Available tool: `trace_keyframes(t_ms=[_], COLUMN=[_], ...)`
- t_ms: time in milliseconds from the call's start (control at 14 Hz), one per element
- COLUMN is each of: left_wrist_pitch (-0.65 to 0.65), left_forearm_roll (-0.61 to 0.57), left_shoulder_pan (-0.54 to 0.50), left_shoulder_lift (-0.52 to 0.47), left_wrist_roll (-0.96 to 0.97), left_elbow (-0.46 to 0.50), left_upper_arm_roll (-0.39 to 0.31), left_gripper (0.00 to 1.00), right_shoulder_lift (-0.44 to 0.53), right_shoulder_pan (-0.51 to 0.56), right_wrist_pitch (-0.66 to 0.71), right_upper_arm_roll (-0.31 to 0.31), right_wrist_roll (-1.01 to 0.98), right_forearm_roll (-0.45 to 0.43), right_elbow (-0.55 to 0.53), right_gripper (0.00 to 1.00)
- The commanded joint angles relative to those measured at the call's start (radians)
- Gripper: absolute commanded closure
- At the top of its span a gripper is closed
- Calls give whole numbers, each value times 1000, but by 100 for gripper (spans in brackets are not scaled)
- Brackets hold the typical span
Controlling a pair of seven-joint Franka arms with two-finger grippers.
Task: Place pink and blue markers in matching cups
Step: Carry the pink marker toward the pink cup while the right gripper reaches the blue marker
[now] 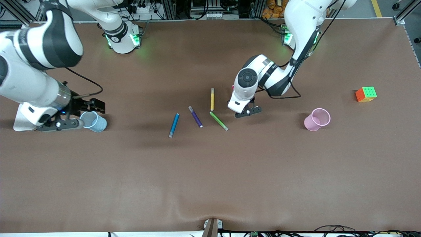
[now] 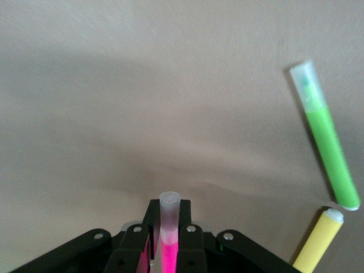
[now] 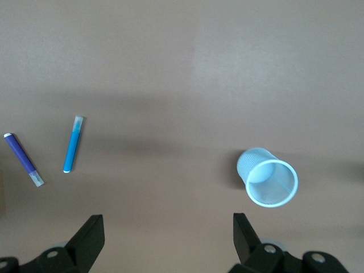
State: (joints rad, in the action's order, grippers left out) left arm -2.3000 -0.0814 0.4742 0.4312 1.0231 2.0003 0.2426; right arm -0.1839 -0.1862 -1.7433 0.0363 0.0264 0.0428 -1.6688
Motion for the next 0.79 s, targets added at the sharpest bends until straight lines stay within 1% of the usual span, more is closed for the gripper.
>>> trace_keyframes(t_ms=[0,143,286,500,714], left_wrist_pitch=[65,100,108,108,108], left_forearm_roll=[-64,-104,-124,-208,-210], left_shoulder_pan=[-61,-69,-97,-156,-198], left_shoulder_lift=[-106,-138,-187,-278,-324], left_wrist_roll=[-5,-5,-5,-32,-76], left_elbow=[23,23,37,80,95], left_upper_arm_roll=[6,4,4,7,7], left_gripper=[100,100,100,100,100], right_shoulder_lift=[-26,-45,-69,-112,-158], right_shoulder_pan=[-25,-39,-42,-81,-134], right_wrist_pitch=[-22,-47,-82,-126,-195], right_upper_arm_roll=[7,7,7,7,7], right_wrist_roll=[10,49,82,151,266], right_forearm_roll=[15,60,104,109,109], right_elbow=[9,11,12,14,18], right_gripper=[0,0,0,0,0])
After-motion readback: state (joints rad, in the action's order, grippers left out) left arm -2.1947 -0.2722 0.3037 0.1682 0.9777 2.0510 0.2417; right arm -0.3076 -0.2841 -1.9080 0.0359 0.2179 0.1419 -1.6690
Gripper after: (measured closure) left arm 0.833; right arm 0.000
